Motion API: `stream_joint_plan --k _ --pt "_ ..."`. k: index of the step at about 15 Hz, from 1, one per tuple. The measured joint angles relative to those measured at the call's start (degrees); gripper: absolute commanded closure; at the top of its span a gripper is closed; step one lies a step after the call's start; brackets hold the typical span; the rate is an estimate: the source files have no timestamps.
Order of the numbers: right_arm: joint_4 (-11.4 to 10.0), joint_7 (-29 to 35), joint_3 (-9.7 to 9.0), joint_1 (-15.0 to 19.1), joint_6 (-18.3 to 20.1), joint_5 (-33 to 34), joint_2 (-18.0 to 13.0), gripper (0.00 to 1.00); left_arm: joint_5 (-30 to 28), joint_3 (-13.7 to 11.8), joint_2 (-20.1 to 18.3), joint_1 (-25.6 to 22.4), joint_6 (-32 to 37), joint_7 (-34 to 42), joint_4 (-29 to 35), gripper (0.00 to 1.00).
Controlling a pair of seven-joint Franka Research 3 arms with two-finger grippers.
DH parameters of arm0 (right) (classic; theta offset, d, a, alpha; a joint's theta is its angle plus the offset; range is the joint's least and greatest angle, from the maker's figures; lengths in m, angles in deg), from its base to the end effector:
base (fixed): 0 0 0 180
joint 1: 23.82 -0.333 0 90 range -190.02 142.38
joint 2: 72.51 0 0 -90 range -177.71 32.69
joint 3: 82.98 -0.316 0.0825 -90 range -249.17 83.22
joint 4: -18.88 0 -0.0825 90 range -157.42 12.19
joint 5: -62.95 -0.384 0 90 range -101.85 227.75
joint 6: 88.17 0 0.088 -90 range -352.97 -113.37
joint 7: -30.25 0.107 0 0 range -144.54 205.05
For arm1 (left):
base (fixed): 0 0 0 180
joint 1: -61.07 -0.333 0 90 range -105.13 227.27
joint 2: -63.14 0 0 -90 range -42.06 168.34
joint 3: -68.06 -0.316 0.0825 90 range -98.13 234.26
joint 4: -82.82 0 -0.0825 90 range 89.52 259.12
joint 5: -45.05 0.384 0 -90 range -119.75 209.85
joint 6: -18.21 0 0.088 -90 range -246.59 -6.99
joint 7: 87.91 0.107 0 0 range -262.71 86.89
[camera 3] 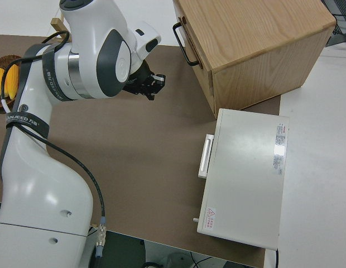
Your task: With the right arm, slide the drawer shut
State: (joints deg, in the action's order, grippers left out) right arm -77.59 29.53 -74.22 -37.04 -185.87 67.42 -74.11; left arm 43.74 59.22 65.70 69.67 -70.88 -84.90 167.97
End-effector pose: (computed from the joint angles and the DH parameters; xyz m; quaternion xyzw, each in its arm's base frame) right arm 0.5555 0.0349 0.5983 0.9978 0.0494 0.0257 0.0358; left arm 0.5673 -0.0023 0.6382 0.9996 -0.0246 0.0125 0.0076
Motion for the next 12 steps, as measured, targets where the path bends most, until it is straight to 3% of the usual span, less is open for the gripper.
stream_joint_plan --k 1,3,5,7,12 --pt "0.6 0.0 0.02 -0.1 0.3 0.0 -0.2 0.938 0.0 0.0 0.0 0.0 0.0 0.0 0.0 0.00" --pt "2.1 0.0 0.51 -0.9 2.0 0.0 -0.5 0.694 0.0 0.0 0.0 0.0 0.0 0.0 0.0 0.00" --pt "2.9 0.1 1.08 -1.5 3.2 0.0 -0.7 0.237 0.0 0.0 0.0 0.0 0.0 0.0 0.0 0.00" --pt "3.0 0.1 1.43 -1.5 3.6 0.0 -0.7 0.012 0.0 0.0 0.0 0.0 0.0 0.0 0.0 0.00" --pt "4.1 0.1 2.35 0.3 4.3 -5.4 0.8 0.013 0.0 0.0 0.0 0.0 0.0 0.0 0.0 0.00"
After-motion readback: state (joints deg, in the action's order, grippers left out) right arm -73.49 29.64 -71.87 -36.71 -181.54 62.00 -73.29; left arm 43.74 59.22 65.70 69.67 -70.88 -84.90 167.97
